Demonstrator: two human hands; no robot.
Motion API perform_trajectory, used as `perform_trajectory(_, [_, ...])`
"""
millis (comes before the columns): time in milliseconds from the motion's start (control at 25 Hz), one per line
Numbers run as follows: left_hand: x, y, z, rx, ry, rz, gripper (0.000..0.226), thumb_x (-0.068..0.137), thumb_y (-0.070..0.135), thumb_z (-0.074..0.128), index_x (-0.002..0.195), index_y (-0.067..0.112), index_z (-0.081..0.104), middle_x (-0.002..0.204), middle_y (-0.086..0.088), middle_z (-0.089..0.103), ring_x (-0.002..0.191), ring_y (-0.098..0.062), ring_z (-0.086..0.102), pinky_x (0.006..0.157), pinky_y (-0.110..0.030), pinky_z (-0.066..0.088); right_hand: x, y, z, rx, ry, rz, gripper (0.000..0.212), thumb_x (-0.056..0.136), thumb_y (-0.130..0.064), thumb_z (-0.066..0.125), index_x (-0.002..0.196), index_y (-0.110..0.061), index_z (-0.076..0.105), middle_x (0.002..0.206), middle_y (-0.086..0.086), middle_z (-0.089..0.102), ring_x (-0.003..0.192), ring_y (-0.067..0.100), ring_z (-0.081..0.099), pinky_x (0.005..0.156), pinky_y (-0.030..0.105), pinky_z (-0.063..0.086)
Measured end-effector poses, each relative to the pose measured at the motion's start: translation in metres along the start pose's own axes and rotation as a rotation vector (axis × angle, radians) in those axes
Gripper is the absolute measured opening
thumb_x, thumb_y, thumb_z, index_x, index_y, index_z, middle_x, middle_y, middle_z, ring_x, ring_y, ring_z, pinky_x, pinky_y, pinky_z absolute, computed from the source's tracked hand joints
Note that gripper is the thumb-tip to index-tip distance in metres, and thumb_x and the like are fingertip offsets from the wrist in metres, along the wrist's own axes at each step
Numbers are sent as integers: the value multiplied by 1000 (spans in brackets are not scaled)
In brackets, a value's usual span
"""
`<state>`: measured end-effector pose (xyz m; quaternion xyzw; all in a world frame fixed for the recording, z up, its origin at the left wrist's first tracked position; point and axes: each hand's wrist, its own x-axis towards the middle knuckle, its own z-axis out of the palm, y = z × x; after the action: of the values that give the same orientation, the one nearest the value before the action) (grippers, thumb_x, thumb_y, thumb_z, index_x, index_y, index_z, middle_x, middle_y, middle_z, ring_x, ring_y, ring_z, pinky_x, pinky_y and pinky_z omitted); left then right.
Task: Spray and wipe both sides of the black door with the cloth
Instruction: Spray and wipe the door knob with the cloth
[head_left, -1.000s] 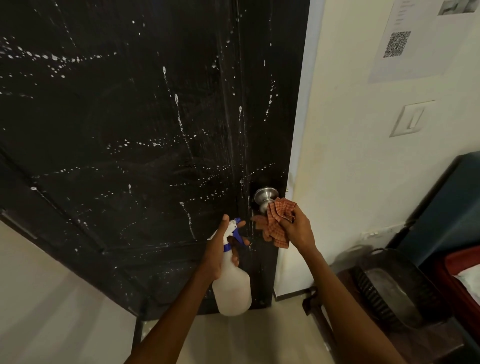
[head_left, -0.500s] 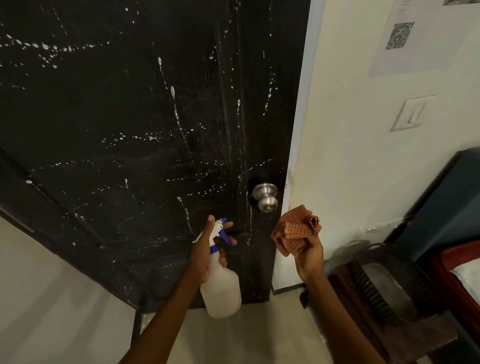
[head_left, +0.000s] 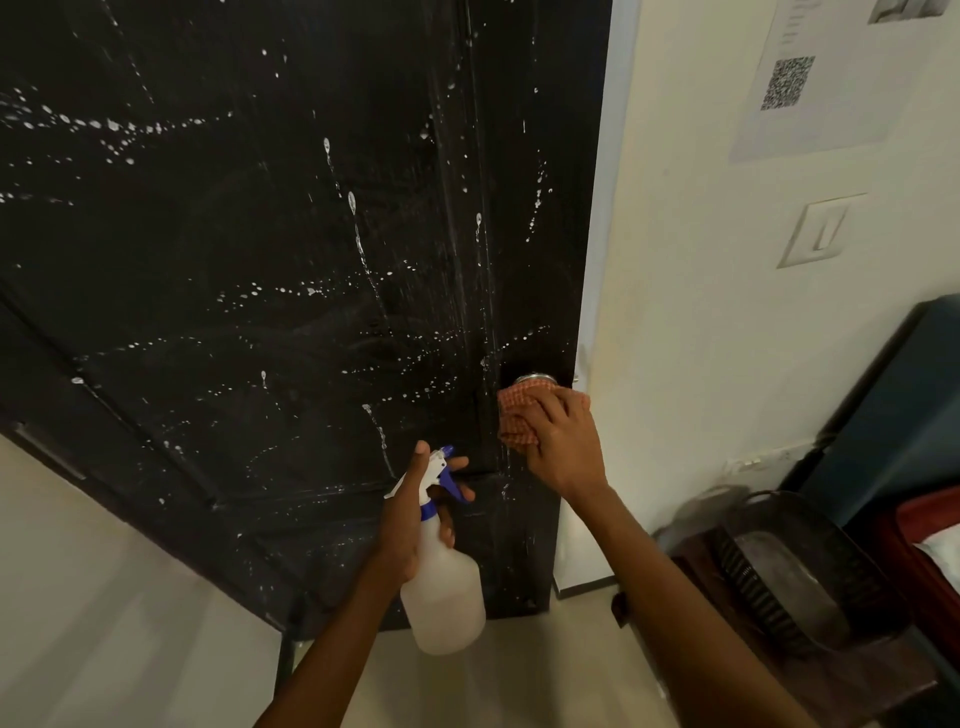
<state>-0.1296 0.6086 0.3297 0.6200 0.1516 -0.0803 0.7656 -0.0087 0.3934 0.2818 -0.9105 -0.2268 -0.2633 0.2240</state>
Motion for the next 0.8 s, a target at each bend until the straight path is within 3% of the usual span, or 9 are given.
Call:
perform_trajectory(80, [-1,2,3,9,3,2,68,92,65,34,117,11,68,90,-17,68,47,-14,50,39,-22,40,10,10,-5,-84,-76,-98,53,81,-38,69,132,-24,61,142,5,55,130,36,48,105,53,45])
perform_trajectory(120, [-1,3,4,13,7,6,68,93,64,34,117,11,69,90,-18,68,47,-14,50,39,-22,40,11,14,-6,-15,-92,-69,52,85,-39,66,134,-24,59,143,5,53,127,33,50,102,50,49])
perform_trajectory(240, [-3,4,2,9,7,34,69,92,64,34,117,9,69,91,-18,69,47,-14,50,40,-23,40,3,9,-1,426,-41,312,50,98,-43,50,142,-22,48,138,3,51,107,19,60,90,35,55])
perform_trajectory(320, [-4,3,0,31,4,52,72,89,68,36,115,9,69,91,-19,70,46,-16,51,39,-23,41,1,-4,4,476,-34,474,51,99,-46,47,144,-22,42,135,5,49,103,21,63,85,34,56])
perform_trajectory(400, [-5,2,1,71,-3,47,76,85,73,40,114,9,69,90,-19,71,45,-18,50,38,-23,41,6,-9,8,233,-47,364,53,95,-42,58,144,-24,45,139,10,46,111,28,58,86,39,56])
perform_trajectory(480, [-6,2,5,107,-2,45,74,86,70,37,113,9,70,90,-19,71,45,-18,51,38,-23,41,12,-10,7,-117,-83,130,60,84,-39,75,138,-26,55,143,15,46,120,37,50,96,49,51])
perform_trajectory(560, [-6,2,9,130,-13,49,75,86,71,36,113,10,70,92,-20,71,45,-17,51,39,-23,42,16,-4,7,-206,-112,34,61,77,-38,83,133,-27,61,143,16,46,124,40,49,100,53,49])
perform_trajectory(680, [-7,1,13,129,-31,60,82,79,79,41,112,11,71,93,-20,72,46,-18,52,41,-24,43,11,2,9,131,-37,143,50,86,-33,76,133,-27,61,143,11,45,119,27,52,93,37,54])
perform_trajectory(800, [-11,0,12,156,-36,65,80,78,77,38,113,12,70,94,-19,72,48,-20,52,42,-25,43,6,-9,15,548,80,418,40,98,-27,64,137,-24,54,138,2,41,113,15,56,91,22,53])
